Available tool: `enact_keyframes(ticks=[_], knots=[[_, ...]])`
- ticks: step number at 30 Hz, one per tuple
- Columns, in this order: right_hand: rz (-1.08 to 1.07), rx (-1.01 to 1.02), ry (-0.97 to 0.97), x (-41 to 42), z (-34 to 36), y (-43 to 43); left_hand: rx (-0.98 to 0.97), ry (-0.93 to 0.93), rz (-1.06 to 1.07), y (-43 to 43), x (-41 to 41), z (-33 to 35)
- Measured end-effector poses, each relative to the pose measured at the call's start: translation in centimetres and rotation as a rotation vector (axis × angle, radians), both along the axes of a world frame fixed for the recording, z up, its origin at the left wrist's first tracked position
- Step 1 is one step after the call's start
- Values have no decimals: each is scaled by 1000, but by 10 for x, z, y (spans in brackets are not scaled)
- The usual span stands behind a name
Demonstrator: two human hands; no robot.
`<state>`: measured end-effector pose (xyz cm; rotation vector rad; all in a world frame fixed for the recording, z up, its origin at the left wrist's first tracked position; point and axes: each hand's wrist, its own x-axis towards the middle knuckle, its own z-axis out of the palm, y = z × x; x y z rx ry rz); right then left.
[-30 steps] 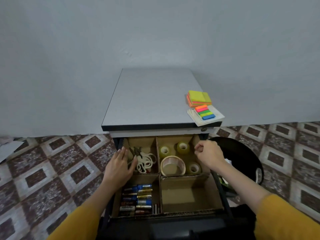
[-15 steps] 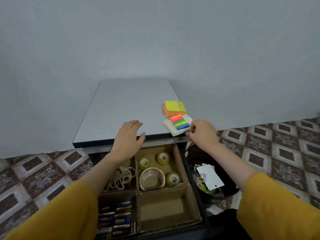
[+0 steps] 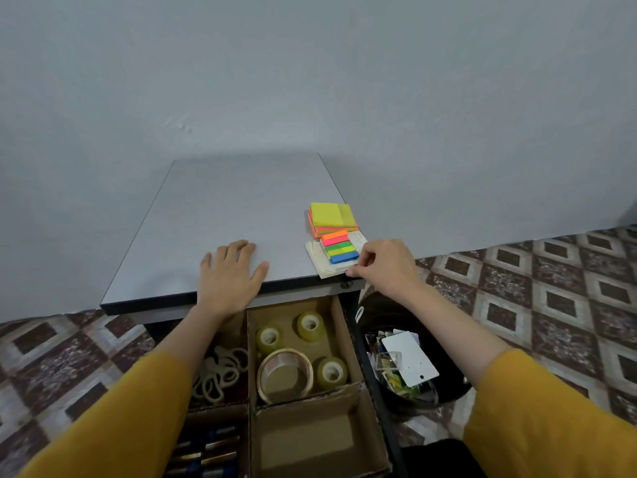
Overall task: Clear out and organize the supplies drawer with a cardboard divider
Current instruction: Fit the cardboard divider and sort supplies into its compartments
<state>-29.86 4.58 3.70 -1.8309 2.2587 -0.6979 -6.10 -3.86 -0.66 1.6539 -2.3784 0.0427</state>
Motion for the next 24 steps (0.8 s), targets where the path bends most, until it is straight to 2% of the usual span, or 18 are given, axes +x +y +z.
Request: enact_keyframes(ticks=[6,12,24], knots=[[131,-39,101,-5,23,-2,-35,15,1,-1,2,-2],[187,5,271,-2,24,-11,-32,22,20,-1,0,-2],[188,32,290,-2,22,-21,-34,19,25,0,1,0]])
